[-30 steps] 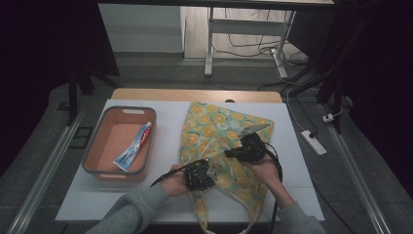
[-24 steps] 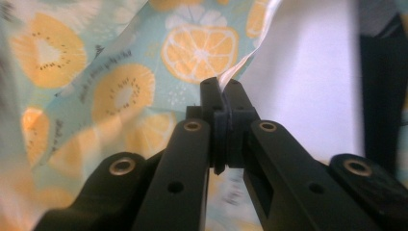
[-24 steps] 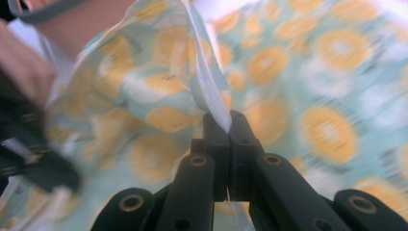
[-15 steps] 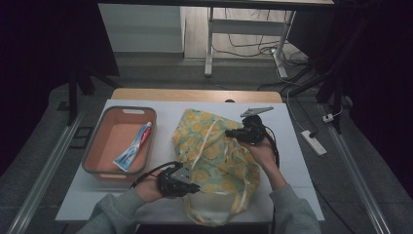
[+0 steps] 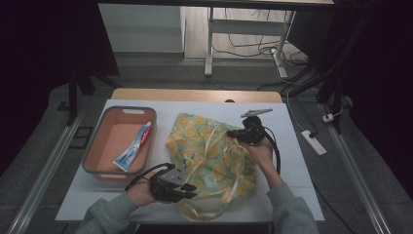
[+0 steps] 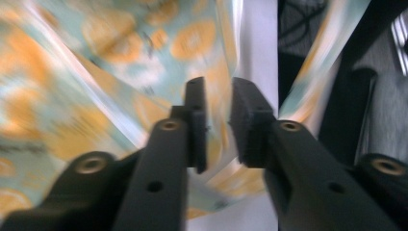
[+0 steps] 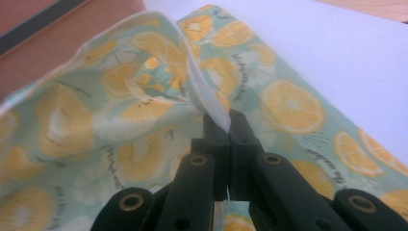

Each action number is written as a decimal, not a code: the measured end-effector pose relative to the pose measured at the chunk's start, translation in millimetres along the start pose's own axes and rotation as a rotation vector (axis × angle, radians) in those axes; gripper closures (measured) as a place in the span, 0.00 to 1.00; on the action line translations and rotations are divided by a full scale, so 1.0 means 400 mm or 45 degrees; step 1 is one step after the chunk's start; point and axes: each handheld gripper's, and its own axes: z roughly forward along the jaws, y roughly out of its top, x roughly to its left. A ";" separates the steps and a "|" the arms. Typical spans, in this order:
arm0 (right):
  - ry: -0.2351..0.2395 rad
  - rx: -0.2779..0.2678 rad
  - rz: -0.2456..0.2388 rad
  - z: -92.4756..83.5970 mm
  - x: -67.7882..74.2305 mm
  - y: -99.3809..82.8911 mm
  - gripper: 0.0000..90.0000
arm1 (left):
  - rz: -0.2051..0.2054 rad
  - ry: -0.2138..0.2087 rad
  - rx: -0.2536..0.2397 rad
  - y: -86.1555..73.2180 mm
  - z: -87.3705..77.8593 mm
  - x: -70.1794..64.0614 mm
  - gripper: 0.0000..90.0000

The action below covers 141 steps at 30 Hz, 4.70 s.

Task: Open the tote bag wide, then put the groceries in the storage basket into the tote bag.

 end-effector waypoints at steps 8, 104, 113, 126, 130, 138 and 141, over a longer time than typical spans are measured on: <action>0.015 -0.013 -0.027 -0.005 0.021 0.006 0.99 | -0.185 0.309 -0.027 0.054 -0.021 0.026 0.48; 0.072 -0.039 -0.043 -0.016 0.025 -0.010 0.99 | -0.930 0.744 0.120 -0.225 -0.238 0.400 0.32; 0.054 -0.051 -0.037 -0.026 0.020 -0.020 0.99 | -0.942 0.692 0.238 -0.242 -0.189 0.427 0.29; 0.041 -0.046 -0.038 -0.024 0.018 -0.022 0.99 | -0.961 0.693 0.445 -0.244 -0.129 0.440 0.26; 0.031 -0.040 -0.049 -0.023 0.020 -0.021 0.99 | -0.968 0.696 0.467 -0.247 -0.124 0.442 0.39; 0.027 -0.040 -0.053 -0.025 0.019 -0.021 0.99 | -0.979 0.691 0.447 -0.250 -0.138 0.439 0.65; 0.027 -0.043 -0.051 -0.026 0.020 -0.021 0.99 | -0.966 0.749 0.467 -0.249 -0.148 0.436 0.79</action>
